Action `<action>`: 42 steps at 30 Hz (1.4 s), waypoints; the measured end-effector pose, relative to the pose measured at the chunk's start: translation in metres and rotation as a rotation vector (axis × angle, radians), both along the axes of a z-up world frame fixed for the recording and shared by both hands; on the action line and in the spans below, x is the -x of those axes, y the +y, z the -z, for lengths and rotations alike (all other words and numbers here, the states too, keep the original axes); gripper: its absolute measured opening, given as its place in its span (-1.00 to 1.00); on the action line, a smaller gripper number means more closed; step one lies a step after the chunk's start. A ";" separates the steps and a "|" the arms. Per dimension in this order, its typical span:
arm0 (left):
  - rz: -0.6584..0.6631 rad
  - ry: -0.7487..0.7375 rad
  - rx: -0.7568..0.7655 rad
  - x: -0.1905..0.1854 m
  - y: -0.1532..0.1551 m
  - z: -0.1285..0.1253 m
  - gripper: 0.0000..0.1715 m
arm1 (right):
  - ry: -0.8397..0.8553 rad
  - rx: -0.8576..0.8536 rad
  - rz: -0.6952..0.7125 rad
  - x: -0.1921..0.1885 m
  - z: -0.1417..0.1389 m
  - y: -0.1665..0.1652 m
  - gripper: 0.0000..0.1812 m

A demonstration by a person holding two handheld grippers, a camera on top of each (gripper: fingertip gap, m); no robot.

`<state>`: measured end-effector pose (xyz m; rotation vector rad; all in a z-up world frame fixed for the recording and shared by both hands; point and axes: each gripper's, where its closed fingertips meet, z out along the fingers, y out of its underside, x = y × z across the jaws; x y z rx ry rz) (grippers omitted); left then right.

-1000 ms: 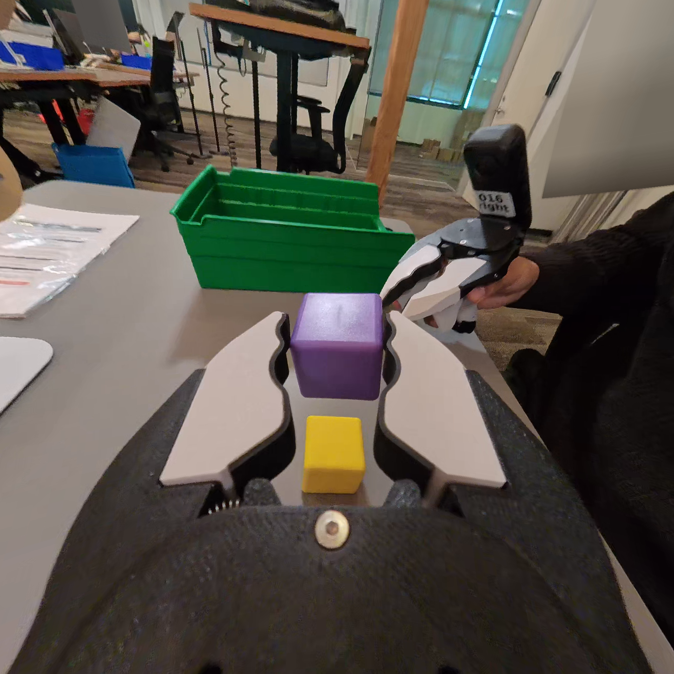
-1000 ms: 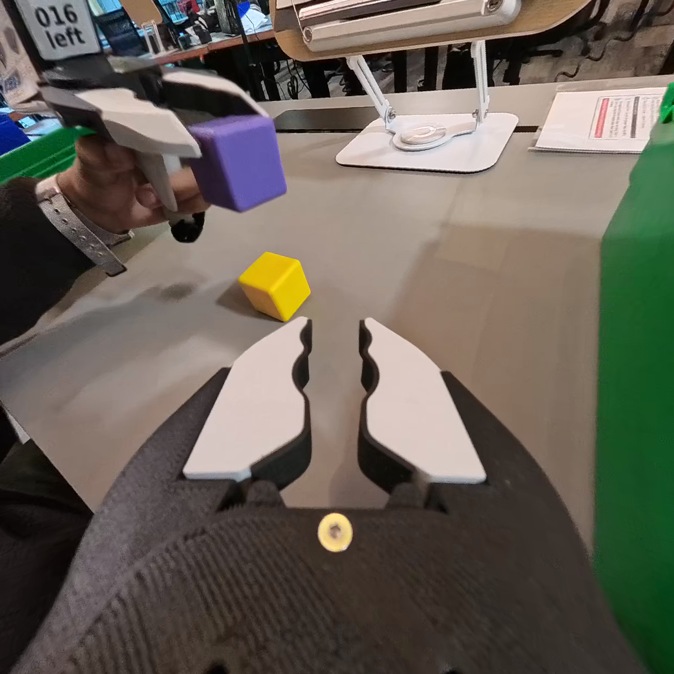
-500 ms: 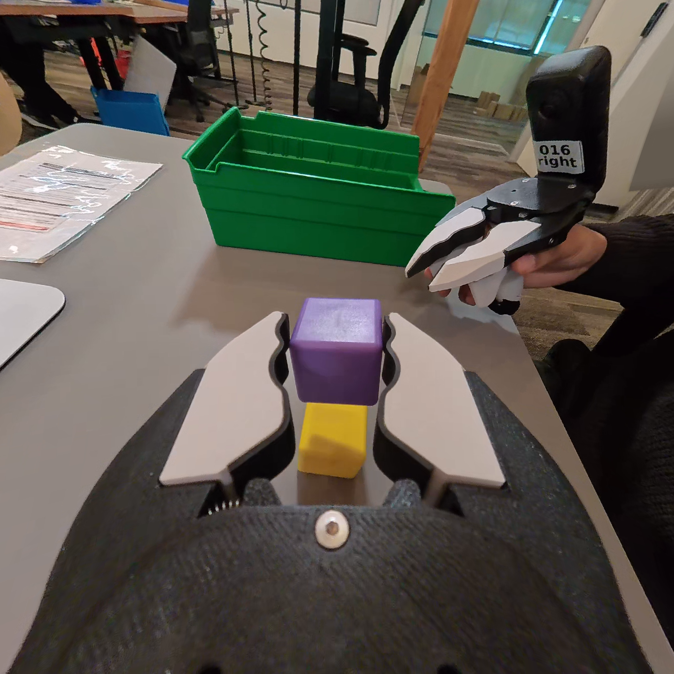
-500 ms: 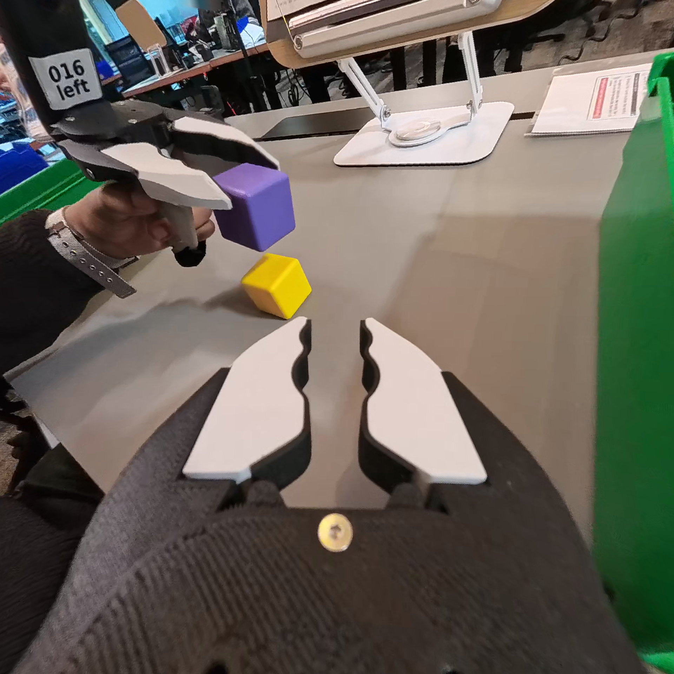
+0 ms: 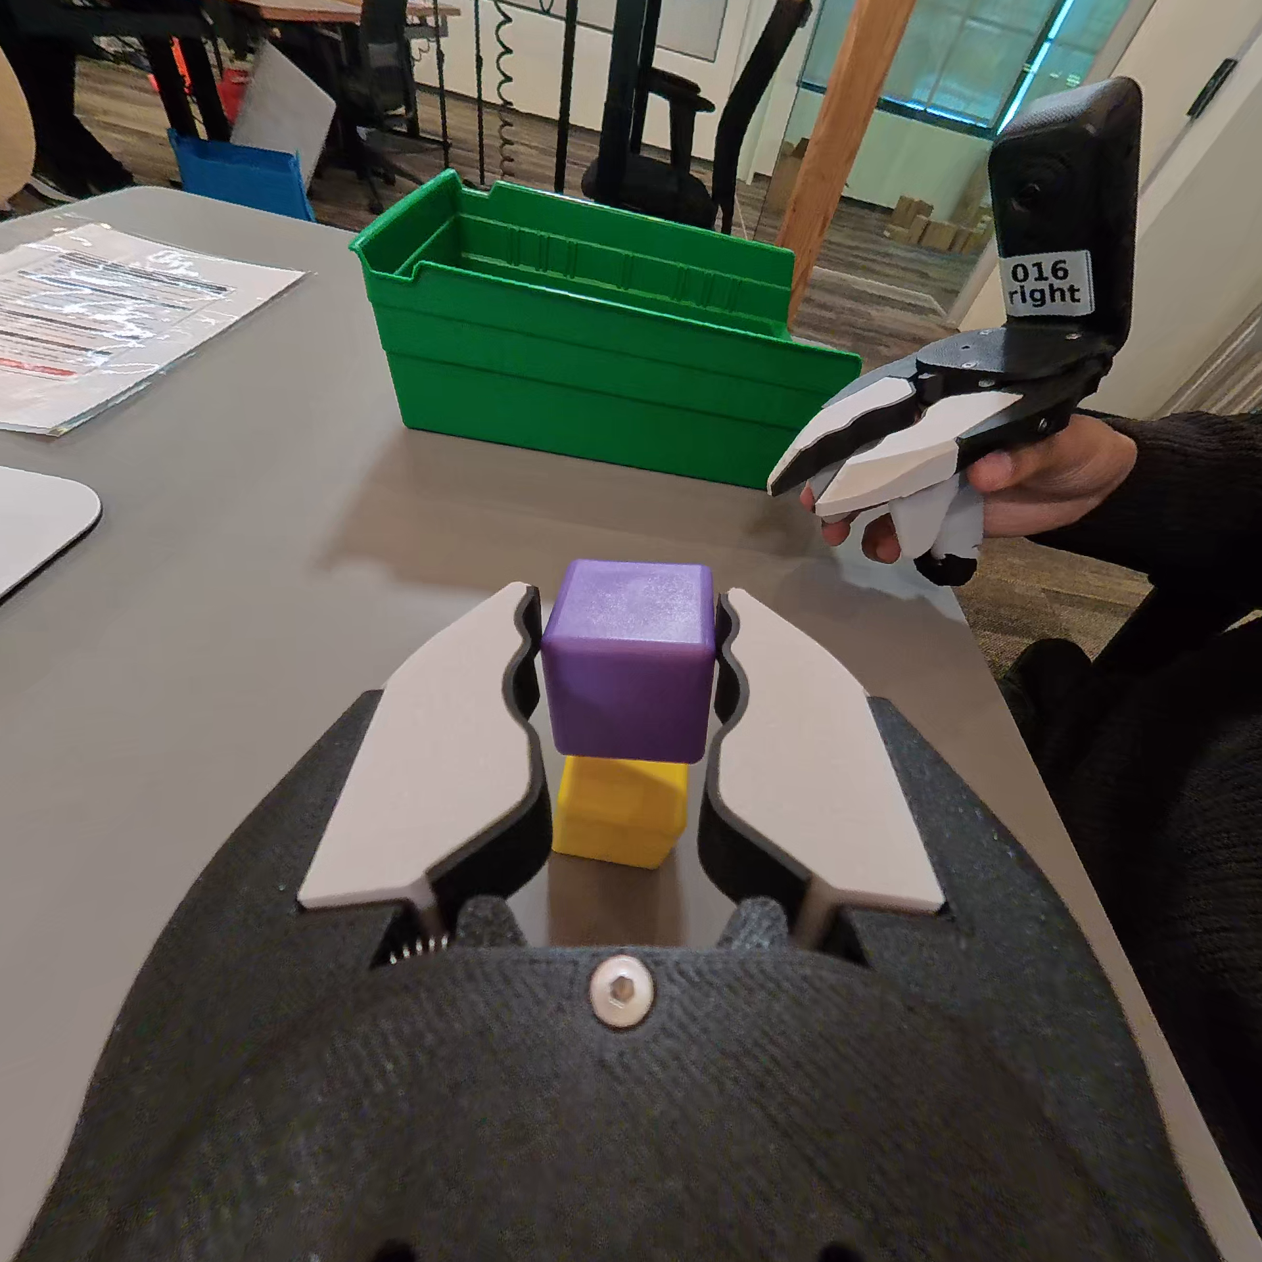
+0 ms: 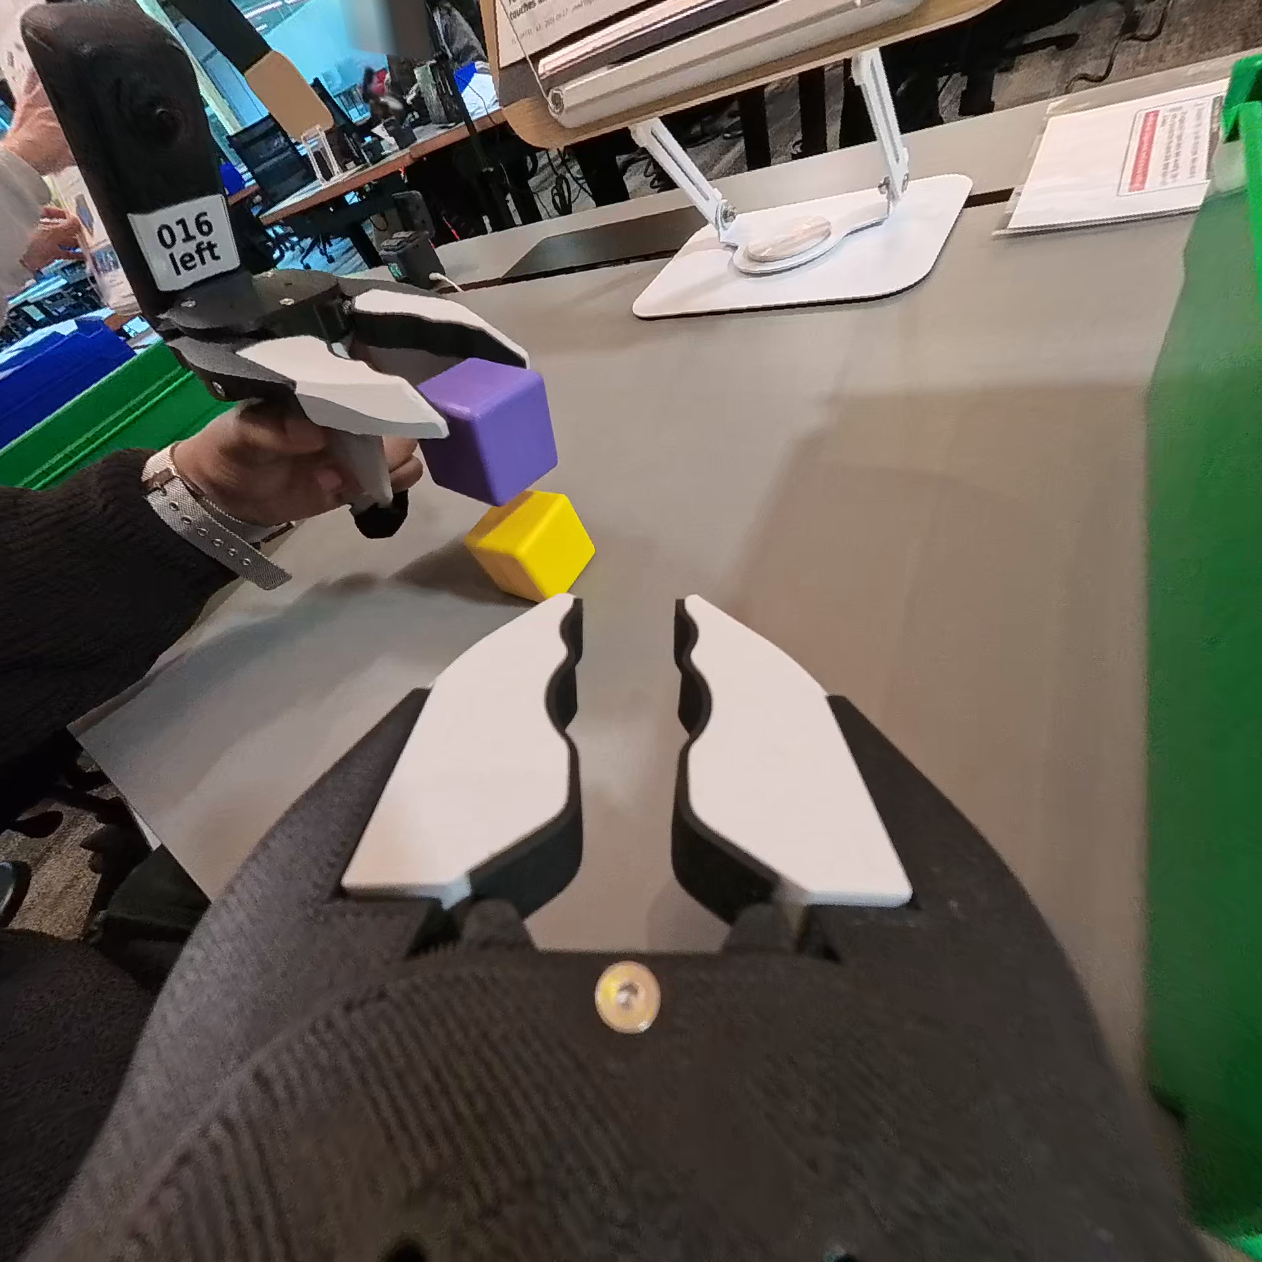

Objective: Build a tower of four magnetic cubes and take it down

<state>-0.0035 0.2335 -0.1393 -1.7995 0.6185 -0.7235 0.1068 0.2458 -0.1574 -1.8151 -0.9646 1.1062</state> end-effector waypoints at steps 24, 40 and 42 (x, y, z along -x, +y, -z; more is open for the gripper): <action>-0.003 0.042 0.017 0.004 -0.006 0.019 -0.44 | 0.019 0.022 -0.007 0.000 -0.002 0.000 -0.70; 0.033 0.060 0.002 -0.001 -0.013 0.022 -0.44 | 0.017 0.027 -0.011 0.001 -0.001 -0.001 -0.70; 0.040 0.067 0.003 -0.002 -0.014 0.023 -0.44 | 0.015 0.028 -0.012 0.001 -0.001 -0.001 -0.70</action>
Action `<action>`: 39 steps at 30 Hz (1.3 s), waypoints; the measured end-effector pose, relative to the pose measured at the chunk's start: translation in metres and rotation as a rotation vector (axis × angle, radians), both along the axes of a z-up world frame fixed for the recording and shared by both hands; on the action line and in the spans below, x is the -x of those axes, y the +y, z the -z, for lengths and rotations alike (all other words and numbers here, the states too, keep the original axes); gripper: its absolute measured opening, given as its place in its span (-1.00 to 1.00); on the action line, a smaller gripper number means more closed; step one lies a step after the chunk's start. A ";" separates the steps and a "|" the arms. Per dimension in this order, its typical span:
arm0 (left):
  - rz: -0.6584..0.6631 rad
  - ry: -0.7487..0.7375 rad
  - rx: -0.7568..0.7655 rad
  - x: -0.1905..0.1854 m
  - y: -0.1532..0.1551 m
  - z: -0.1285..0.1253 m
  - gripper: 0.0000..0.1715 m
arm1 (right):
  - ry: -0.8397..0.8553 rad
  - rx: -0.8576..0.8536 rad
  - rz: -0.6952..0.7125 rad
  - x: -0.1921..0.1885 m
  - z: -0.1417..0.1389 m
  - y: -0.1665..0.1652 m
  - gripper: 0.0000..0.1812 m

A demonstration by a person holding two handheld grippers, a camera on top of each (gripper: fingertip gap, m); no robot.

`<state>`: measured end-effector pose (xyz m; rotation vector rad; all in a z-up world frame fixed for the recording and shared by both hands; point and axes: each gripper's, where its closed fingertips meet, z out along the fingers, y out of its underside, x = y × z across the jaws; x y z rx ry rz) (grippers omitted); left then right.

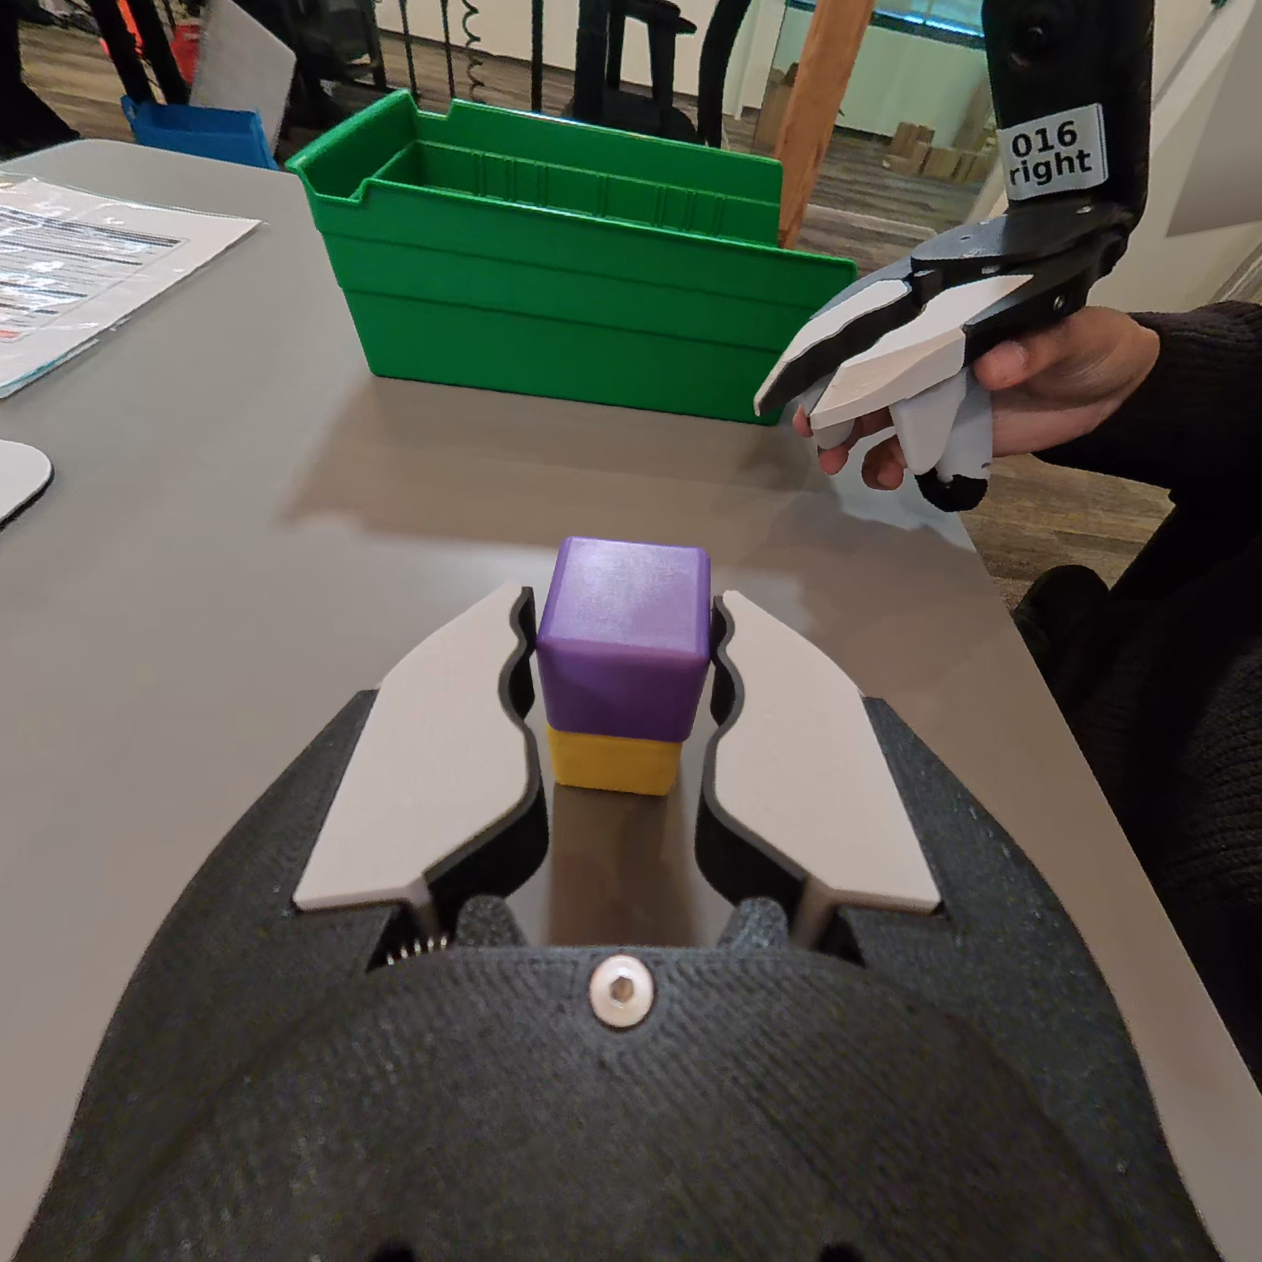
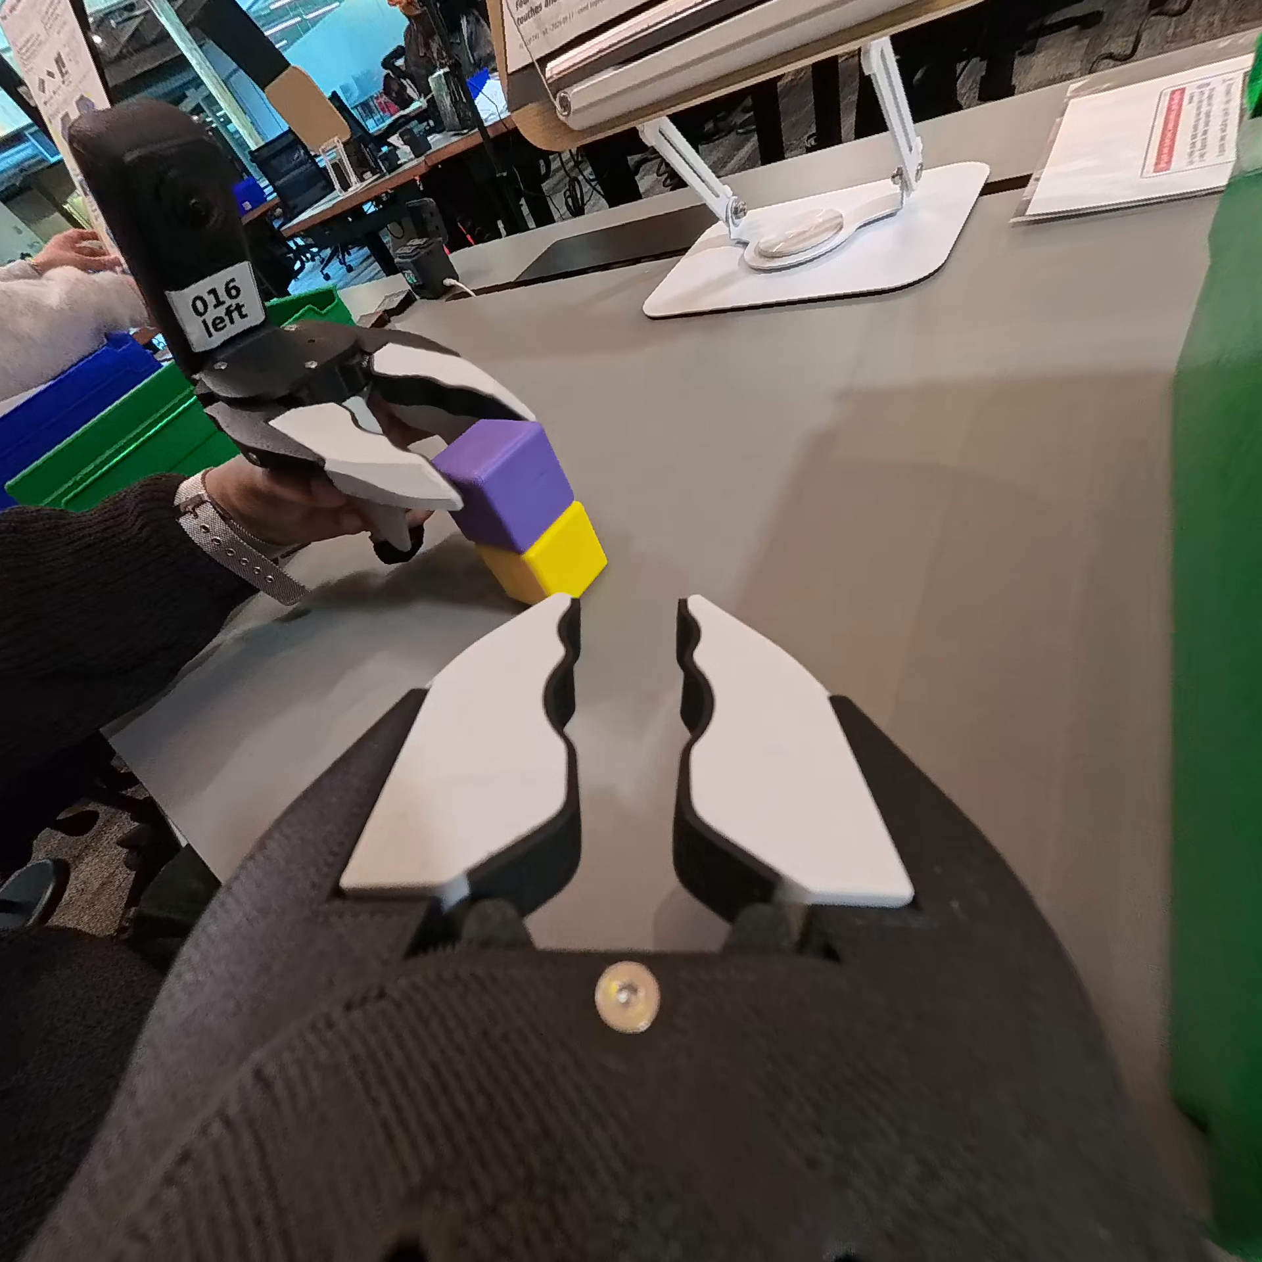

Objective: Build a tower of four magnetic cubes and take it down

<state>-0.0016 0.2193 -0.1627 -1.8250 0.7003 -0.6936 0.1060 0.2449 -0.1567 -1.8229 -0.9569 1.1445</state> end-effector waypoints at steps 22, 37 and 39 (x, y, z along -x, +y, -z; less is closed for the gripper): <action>0.042 0.110 0.140 -0.009 -0.011 0.032 -0.27 | -0.006 0.011 -0.012 0.002 0.002 -0.002 -0.69; 0.007 0.191 0.206 -0.002 -0.008 0.046 -0.28 | -0.006 0.018 -0.016 0.002 0.002 -0.003 -0.69; 0.012 0.196 0.206 -0.003 -0.009 0.047 -0.28 | -0.006 0.020 -0.017 0.002 0.003 -0.003 -0.69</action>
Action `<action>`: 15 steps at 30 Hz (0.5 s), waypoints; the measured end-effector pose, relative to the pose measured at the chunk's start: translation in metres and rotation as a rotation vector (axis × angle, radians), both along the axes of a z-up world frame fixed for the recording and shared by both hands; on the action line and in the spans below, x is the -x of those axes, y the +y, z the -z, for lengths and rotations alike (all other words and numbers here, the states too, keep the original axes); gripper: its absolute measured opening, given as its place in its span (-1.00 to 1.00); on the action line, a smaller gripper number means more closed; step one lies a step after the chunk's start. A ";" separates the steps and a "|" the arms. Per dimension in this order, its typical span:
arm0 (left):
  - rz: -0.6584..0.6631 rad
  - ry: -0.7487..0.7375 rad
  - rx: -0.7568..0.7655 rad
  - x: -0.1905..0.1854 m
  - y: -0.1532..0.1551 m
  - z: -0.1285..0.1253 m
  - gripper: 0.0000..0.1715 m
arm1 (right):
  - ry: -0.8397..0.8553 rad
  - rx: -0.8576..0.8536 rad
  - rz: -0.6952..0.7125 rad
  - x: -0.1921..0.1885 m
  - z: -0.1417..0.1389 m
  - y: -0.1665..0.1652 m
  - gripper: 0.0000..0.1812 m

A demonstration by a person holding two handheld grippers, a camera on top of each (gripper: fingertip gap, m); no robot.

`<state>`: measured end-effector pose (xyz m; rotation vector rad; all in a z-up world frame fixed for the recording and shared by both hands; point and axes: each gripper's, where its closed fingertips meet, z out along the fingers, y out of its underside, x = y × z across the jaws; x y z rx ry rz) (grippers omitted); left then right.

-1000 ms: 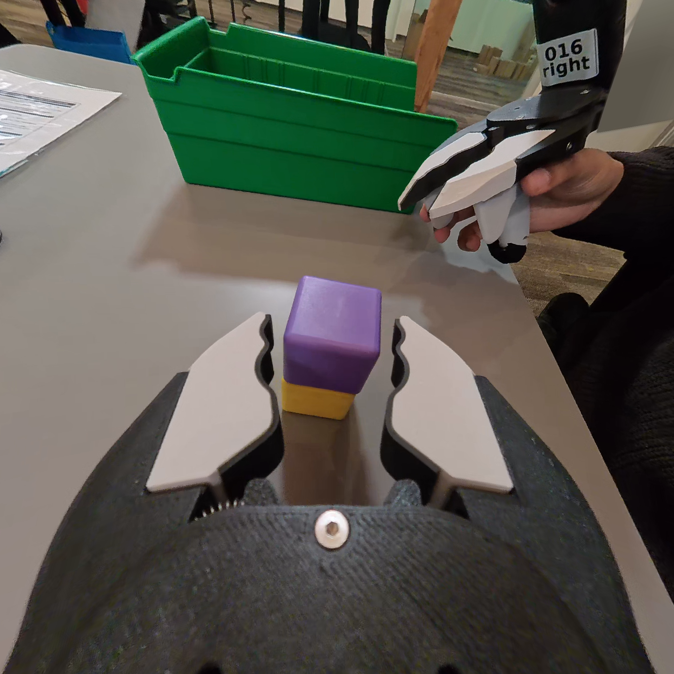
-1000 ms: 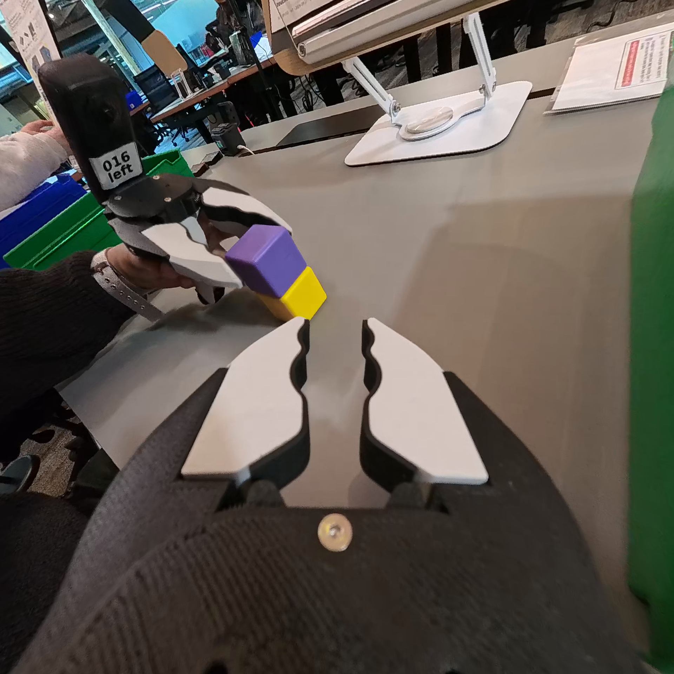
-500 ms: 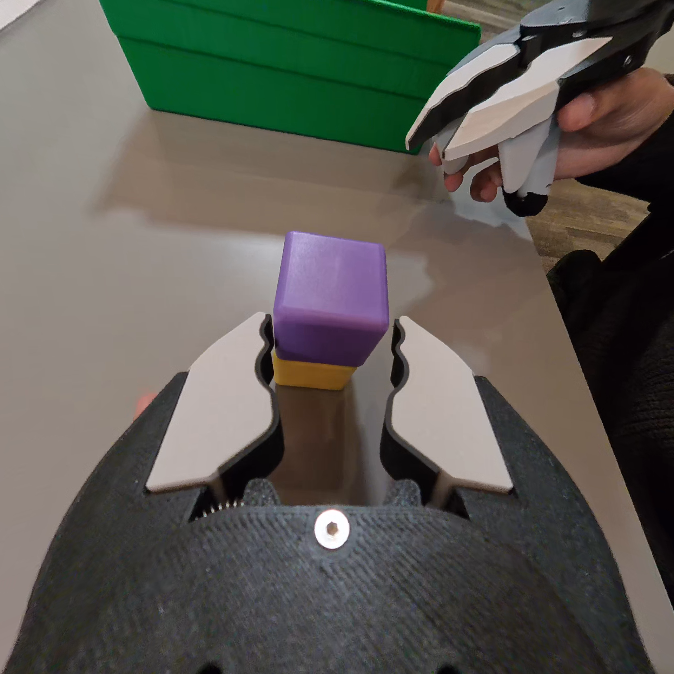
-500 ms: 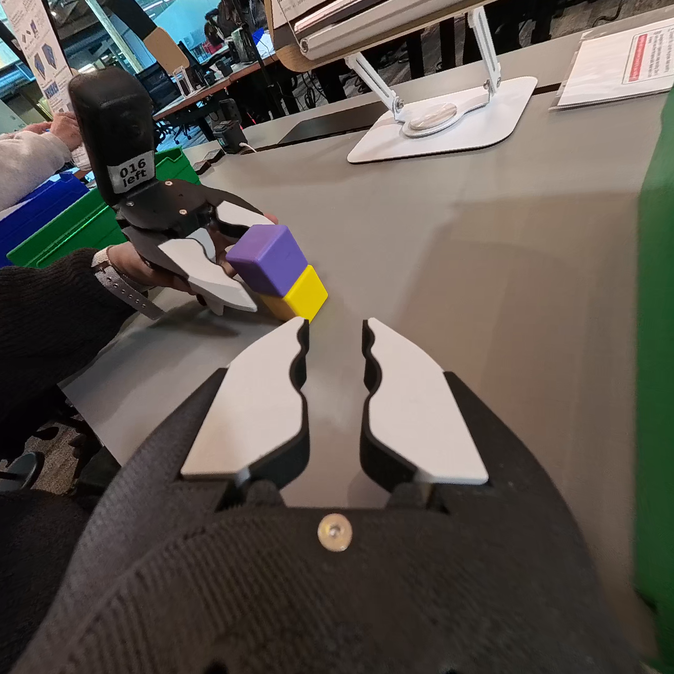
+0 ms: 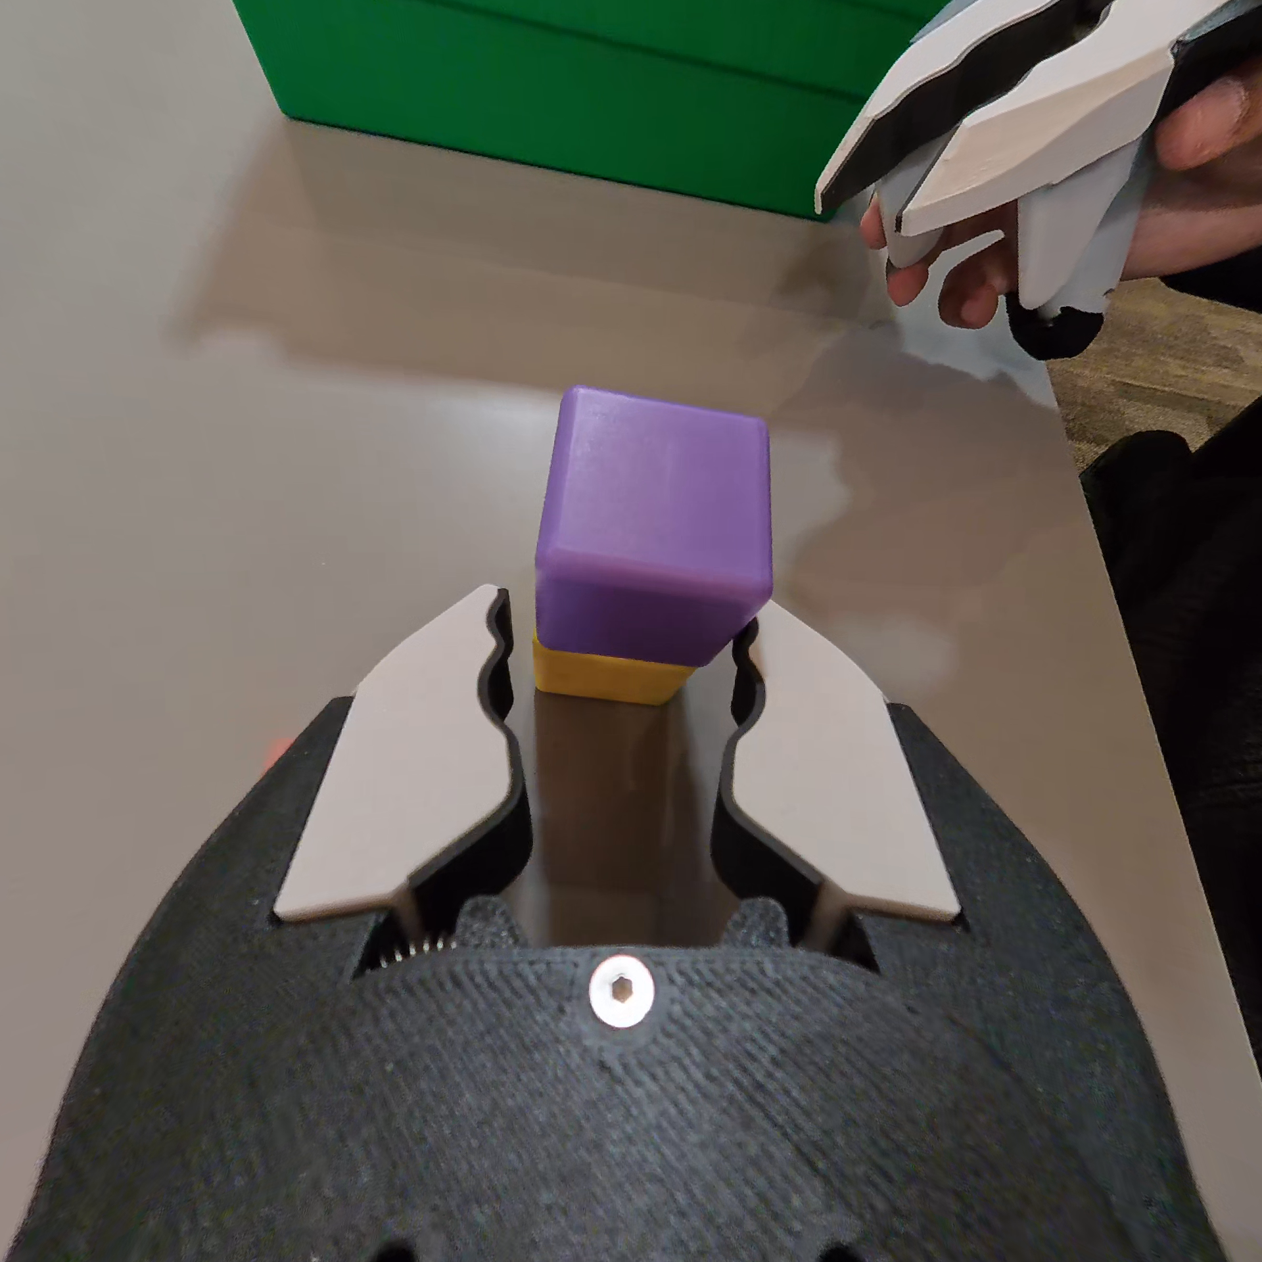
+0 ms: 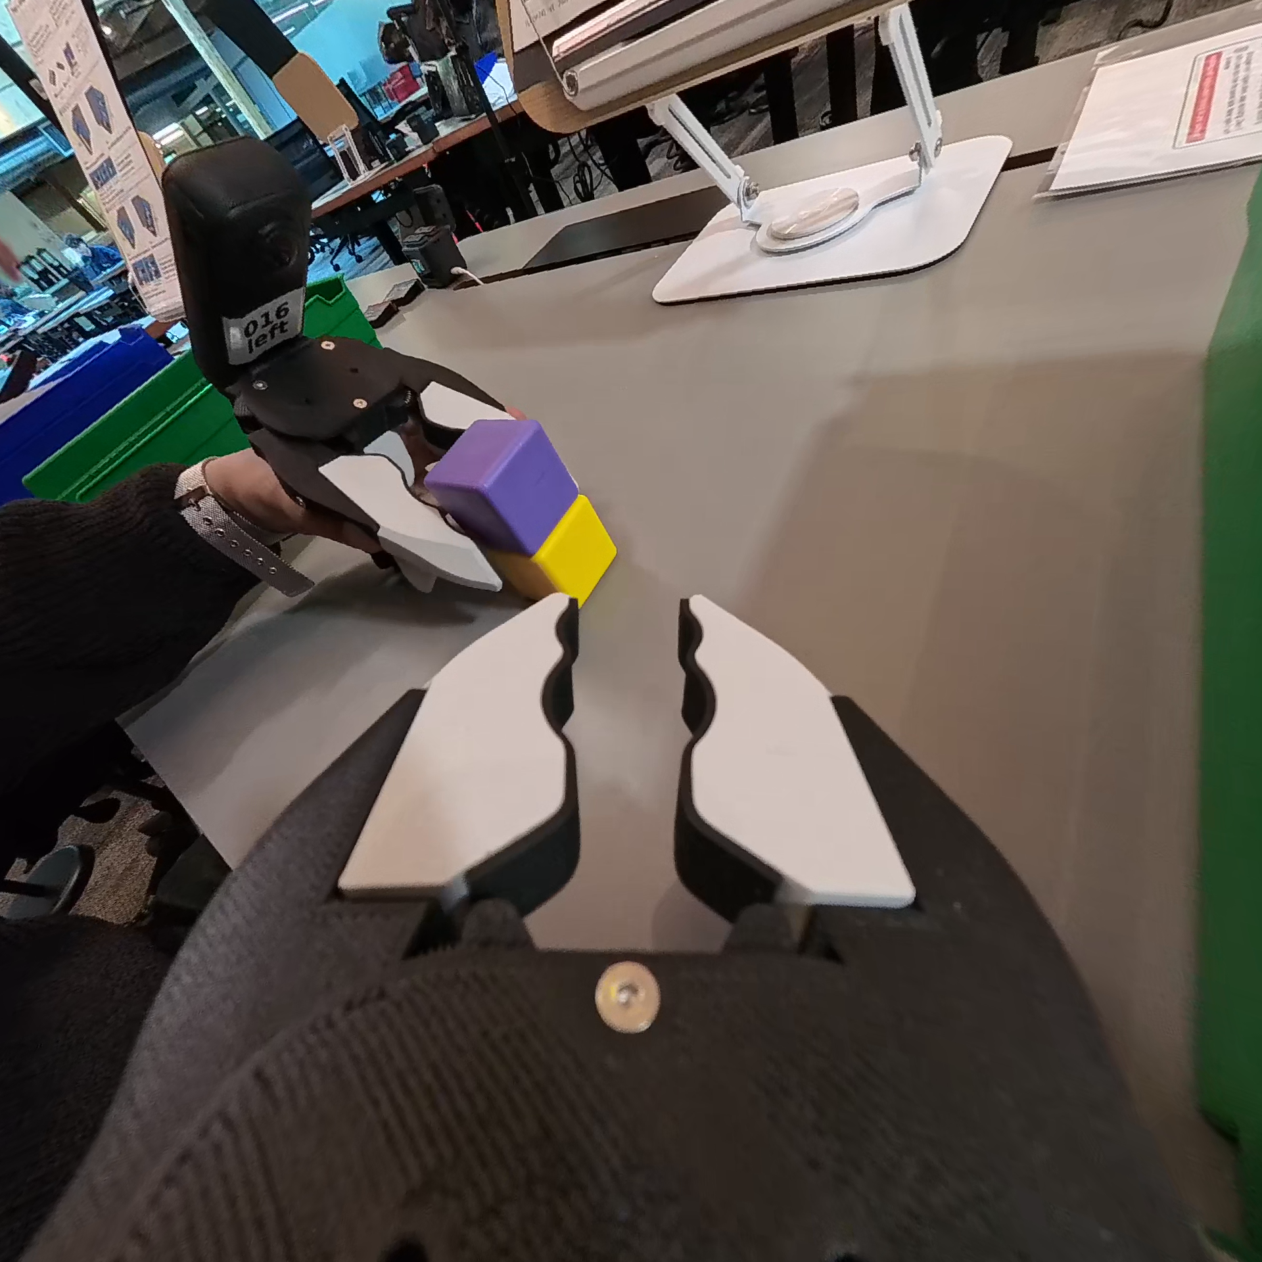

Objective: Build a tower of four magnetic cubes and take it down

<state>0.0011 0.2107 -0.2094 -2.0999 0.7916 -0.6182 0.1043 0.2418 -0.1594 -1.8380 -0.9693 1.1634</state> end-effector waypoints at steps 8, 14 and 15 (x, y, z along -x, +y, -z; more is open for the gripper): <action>-0.021 0.010 0.005 0.003 0.003 0.001 -0.28 | 0.000 0.003 -0.001 0.000 0.000 0.000 -0.68; -0.038 -0.001 0.003 0.006 0.005 0.000 -0.29 | 0.001 0.004 -0.001 0.000 0.000 0.000 -0.68; -0.037 0.001 0.003 0.005 0.005 0.000 -0.29 | 0.001 0.005 -0.001 0.000 0.000 0.000 -0.68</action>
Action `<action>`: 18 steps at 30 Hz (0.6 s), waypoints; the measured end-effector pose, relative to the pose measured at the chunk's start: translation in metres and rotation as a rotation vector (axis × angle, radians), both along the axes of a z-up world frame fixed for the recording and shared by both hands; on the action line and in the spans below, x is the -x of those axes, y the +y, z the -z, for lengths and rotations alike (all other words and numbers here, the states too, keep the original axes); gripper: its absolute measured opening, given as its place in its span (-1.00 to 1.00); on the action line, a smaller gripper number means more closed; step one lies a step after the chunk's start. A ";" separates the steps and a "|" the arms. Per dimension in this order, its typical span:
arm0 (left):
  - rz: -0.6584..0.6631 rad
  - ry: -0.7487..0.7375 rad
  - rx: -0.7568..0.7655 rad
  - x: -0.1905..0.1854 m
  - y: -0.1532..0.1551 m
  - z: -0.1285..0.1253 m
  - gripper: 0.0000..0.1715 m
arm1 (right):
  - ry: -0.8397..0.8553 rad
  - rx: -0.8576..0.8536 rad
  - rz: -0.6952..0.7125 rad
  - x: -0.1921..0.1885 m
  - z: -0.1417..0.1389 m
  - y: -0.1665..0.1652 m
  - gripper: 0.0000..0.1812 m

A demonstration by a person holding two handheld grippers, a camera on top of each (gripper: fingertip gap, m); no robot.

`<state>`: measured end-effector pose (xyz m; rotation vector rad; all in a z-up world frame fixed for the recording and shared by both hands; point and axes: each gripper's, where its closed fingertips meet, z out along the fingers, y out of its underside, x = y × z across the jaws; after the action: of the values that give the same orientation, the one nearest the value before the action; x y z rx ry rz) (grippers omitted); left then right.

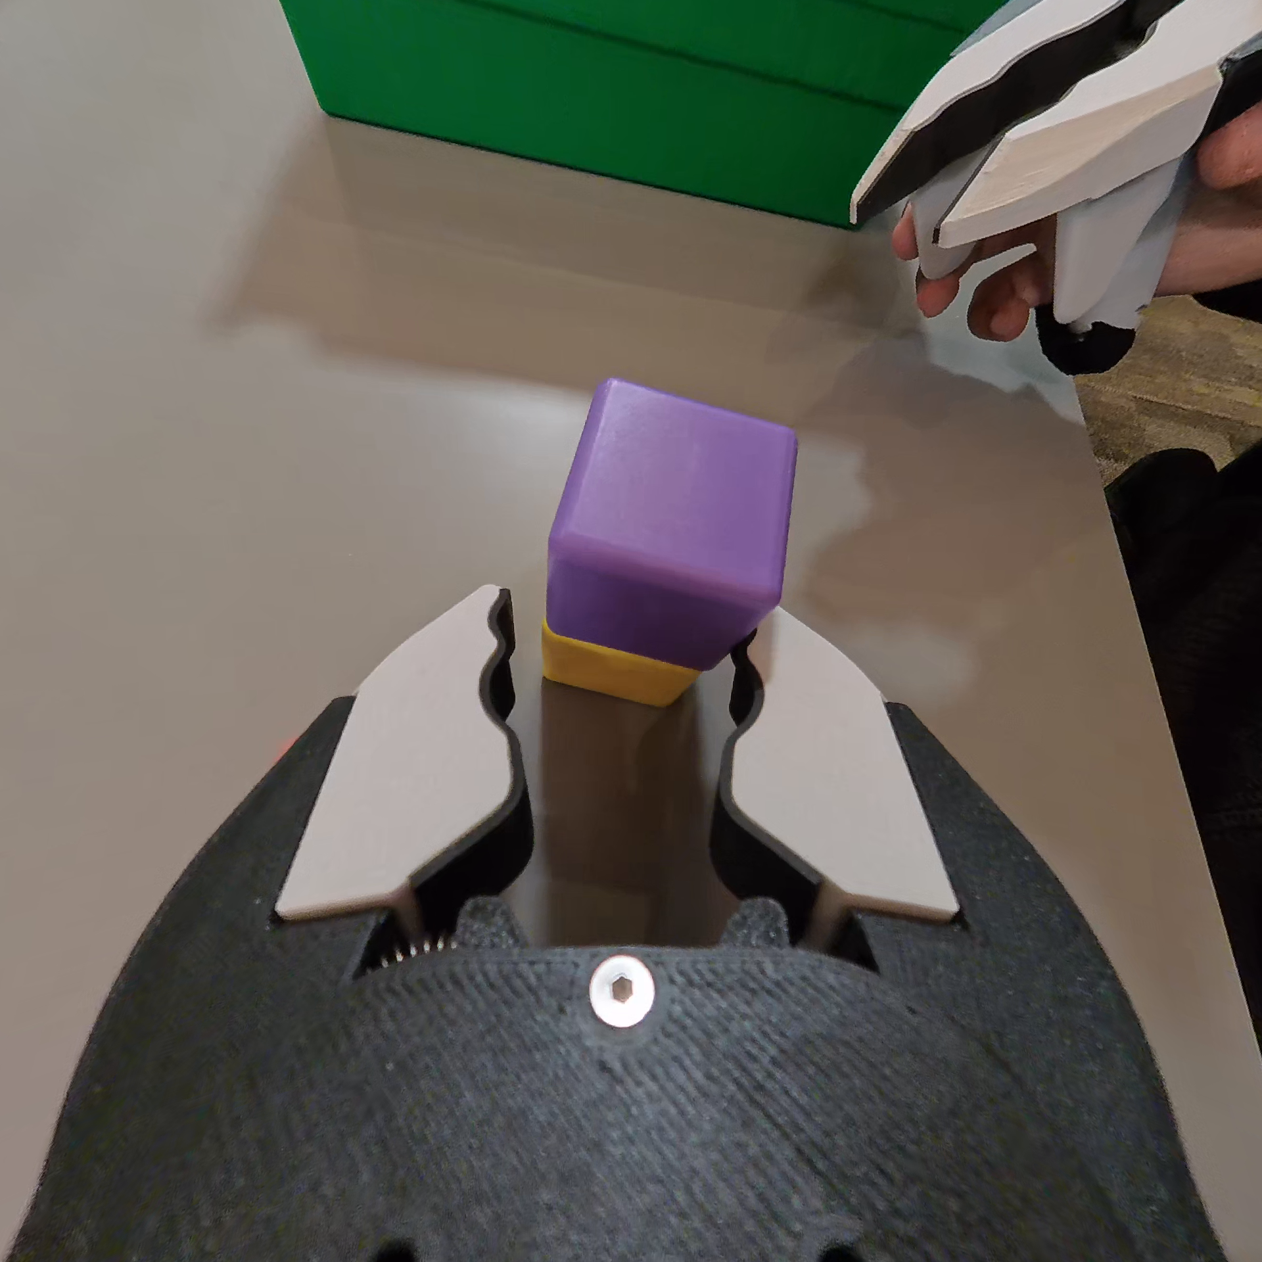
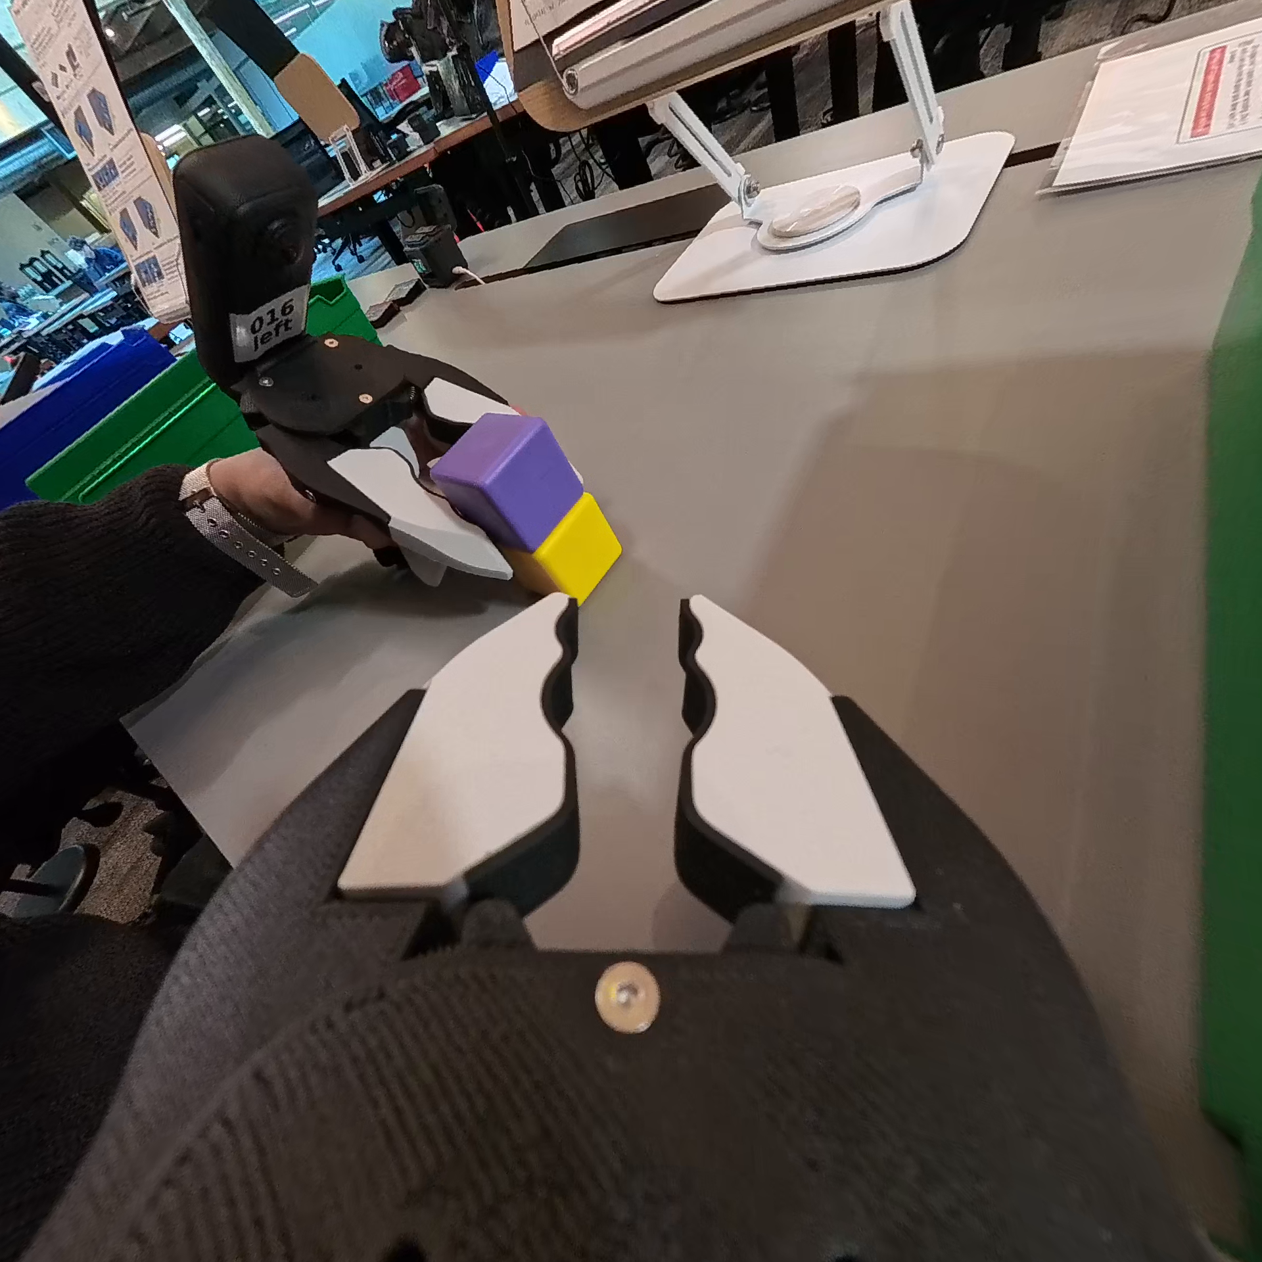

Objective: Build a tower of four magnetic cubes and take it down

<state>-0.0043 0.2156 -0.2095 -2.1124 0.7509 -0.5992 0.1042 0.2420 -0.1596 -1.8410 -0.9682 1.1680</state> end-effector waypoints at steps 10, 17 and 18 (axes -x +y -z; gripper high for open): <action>0.025 0.016 -0.001 -0.003 -0.003 0.002 -0.36 | -0.001 0.001 -0.001 0.000 0.000 0.000 -0.68; 0.054 0.051 0.013 -0.003 -0.008 0.006 -0.34 | -0.002 0.002 -0.001 0.000 0.001 0.000 -0.68; 0.051 0.053 0.011 -0.002 -0.007 0.006 -0.34 | -0.002 0.002 -0.001 0.000 0.000 0.000 -0.68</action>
<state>-0.0020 0.2082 -0.2158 -2.1313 0.8349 -0.5779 0.1042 0.2419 -0.1600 -1.8437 -0.9695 1.1689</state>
